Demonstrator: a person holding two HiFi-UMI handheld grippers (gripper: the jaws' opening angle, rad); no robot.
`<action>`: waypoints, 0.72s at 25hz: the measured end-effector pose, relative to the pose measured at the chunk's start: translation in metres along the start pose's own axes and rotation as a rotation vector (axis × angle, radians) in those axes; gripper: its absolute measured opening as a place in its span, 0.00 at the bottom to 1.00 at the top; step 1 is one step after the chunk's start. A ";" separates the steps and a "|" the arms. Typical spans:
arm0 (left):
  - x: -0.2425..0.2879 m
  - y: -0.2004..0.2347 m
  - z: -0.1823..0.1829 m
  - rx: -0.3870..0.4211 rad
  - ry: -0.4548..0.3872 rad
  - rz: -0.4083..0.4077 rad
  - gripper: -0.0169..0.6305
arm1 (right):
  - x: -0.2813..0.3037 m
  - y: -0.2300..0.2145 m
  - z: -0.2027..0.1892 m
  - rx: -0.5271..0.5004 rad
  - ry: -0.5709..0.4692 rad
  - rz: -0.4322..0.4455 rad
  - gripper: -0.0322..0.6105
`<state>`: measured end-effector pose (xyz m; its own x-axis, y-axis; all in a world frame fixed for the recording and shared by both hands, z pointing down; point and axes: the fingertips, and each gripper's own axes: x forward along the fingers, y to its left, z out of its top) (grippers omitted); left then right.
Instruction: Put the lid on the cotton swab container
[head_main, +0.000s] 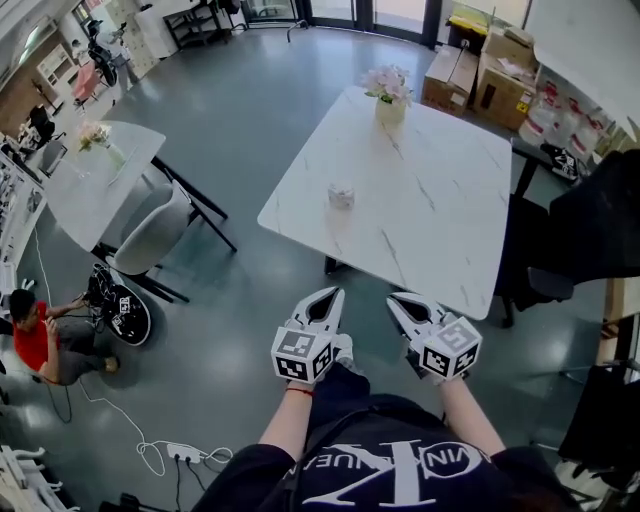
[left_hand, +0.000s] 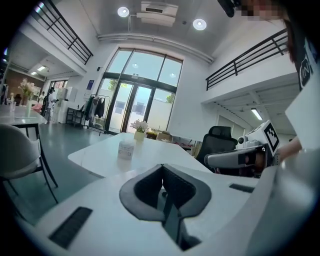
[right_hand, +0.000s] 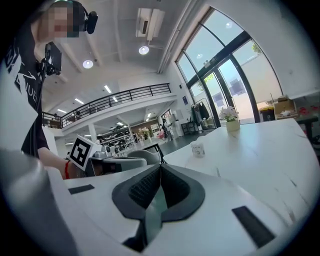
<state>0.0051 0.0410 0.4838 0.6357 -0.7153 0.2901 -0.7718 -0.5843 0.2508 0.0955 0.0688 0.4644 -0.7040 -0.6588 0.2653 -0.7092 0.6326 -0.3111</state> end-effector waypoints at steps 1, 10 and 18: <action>0.009 0.007 0.006 0.001 0.000 -0.007 0.04 | 0.009 -0.006 0.006 -0.001 0.004 0.000 0.05; 0.072 0.076 0.028 -0.021 0.043 -0.034 0.04 | 0.088 -0.056 0.029 0.032 0.044 -0.016 0.05; 0.110 0.125 0.041 -0.025 0.056 -0.059 0.04 | 0.137 -0.091 0.041 0.070 0.052 -0.051 0.05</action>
<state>-0.0218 -0.1261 0.5090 0.6805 -0.6568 0.3249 -0.7327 -0.6148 0.2919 0.0649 -0.0960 0.4914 -0.6694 -0.6661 0.3290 -0.7411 0.5678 -0.3583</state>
